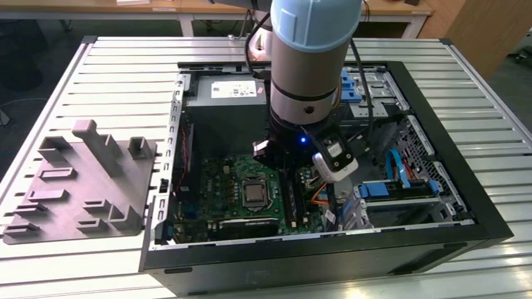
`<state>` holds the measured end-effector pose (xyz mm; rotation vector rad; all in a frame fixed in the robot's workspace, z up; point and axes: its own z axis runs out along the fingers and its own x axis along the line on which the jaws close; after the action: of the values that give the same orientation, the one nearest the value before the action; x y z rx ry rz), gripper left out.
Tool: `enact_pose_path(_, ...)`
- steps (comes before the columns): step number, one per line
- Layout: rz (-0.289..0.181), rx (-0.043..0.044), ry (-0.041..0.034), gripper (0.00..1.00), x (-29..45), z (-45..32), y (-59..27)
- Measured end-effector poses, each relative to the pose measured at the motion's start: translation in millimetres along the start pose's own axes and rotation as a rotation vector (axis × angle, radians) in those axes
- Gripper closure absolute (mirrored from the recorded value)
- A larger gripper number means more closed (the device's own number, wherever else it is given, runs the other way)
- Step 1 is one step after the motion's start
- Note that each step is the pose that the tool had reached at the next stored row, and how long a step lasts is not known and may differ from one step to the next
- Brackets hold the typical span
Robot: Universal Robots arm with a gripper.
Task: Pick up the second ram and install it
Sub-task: 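Insert the second ram into the second slot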
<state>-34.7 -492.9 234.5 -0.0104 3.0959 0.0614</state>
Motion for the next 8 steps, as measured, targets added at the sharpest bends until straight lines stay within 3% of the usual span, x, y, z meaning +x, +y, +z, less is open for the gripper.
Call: enact_pose_path(8, 0.0, -0.0001, -0.0001, 0.89, 0.3, 2.0, -0.2)
